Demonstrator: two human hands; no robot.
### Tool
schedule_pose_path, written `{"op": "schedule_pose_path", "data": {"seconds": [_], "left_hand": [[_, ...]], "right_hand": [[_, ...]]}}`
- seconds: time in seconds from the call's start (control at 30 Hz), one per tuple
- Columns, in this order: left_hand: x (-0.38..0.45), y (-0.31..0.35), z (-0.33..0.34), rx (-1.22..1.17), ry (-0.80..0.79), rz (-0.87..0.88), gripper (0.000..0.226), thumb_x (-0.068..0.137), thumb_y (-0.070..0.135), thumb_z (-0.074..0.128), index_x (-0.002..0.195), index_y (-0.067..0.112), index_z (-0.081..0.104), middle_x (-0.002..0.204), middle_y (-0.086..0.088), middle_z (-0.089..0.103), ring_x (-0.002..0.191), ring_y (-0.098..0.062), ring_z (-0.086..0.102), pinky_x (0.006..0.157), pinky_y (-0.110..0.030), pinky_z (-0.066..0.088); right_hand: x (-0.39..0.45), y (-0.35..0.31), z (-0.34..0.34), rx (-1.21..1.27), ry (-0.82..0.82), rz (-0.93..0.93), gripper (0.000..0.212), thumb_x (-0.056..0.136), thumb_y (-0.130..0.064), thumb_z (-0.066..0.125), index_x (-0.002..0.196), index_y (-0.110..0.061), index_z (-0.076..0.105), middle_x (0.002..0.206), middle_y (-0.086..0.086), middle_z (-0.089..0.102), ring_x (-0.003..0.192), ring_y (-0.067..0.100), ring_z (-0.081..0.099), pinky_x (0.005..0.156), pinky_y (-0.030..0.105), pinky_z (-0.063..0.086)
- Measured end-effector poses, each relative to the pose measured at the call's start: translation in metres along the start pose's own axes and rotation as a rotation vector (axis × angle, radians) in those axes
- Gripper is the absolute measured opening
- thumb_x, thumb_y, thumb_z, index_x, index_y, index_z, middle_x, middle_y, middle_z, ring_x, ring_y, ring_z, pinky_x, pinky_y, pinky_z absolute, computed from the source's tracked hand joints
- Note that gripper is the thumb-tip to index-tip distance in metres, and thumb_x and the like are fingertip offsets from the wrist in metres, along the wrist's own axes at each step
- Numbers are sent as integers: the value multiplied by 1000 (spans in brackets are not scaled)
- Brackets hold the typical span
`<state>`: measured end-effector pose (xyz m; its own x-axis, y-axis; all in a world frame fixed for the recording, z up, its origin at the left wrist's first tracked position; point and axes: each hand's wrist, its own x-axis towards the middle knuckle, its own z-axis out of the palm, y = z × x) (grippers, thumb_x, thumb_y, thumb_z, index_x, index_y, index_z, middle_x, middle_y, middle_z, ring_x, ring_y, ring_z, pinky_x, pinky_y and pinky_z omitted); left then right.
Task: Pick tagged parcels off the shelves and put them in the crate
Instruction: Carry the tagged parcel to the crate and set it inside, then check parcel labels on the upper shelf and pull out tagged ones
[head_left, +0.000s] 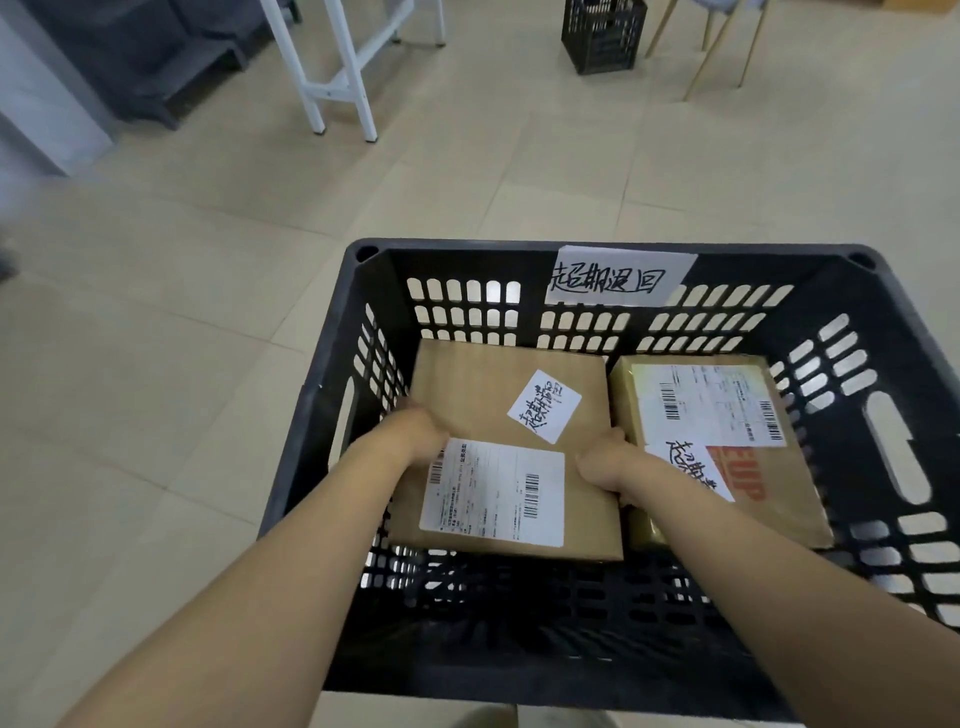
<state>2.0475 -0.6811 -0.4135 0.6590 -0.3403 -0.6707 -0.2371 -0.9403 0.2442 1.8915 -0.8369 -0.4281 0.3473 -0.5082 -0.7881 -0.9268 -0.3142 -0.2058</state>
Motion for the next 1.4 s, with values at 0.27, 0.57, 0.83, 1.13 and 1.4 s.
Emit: {"op": "schedule_pose_path", "data": {"seconds": [0.27, 0.57, 0.83, 1.13, 1.4], "left_hand": [[6, 4, 23, 210, 155, -51, 65, 100, 28, 50, 151, 4, 17, 132, -18, 55, 119, -33, 57, 95, -46, 50], [-36, 72, -30, 559, 415, 383, 46, 96, 25, 50, 139, 13, 39, 133, -10, 50, 117, -31, 54, 79, -40, 44], [-114, 127, -103, 708, 830, 855, 42, 96, 27, 46, 135, 15, 45, 125, -9, 59, 112, -32, 57, 89, -41, 42], [-269, 156, -62, 657, 882, 1534, 37, 96, 28, 48, 131, 17, 49, 119, -8, 62, 108, -29, 58, 90, -42, 47], [-465, 158, 74, 682, 798, 2051, 38, 92, 30, 52, 127, 16, 53, 115, -8, 62, 105, -31, 57, 87, -41, 42]], "right_hand": [[16, 3, 19, 128, -29, -11, 104, 94, -34, 58, 148, 6, -21, 155, 21, 29, 137, 34, 40, 105, 34, 41], [-35, -26, -42, -163, 371, -479, 62, 94, -32, 53, 149, -15, 30, 140, 11, 44, 124, 30, 50, 98, 42, 47], [-150, -3, -102, -471, 1028, -372, 34, 93, -20, 47, 126, -13, 49, 121, 9, 59, 110, 30, 56, 80, 38, 44], [-323, 99, -51, -302, 1299, 42, 43, 93, -26, 51, 134, -15, 47, 125, 10, 57, 114, 32, 53, 89, 41, 45], [-493, 244, 76, -154, 1356, 564, 44, 91, -23, 49, 134, -15, 46, 124, 8, 56, 113, 31, 52, 85, 38, 43]]}}
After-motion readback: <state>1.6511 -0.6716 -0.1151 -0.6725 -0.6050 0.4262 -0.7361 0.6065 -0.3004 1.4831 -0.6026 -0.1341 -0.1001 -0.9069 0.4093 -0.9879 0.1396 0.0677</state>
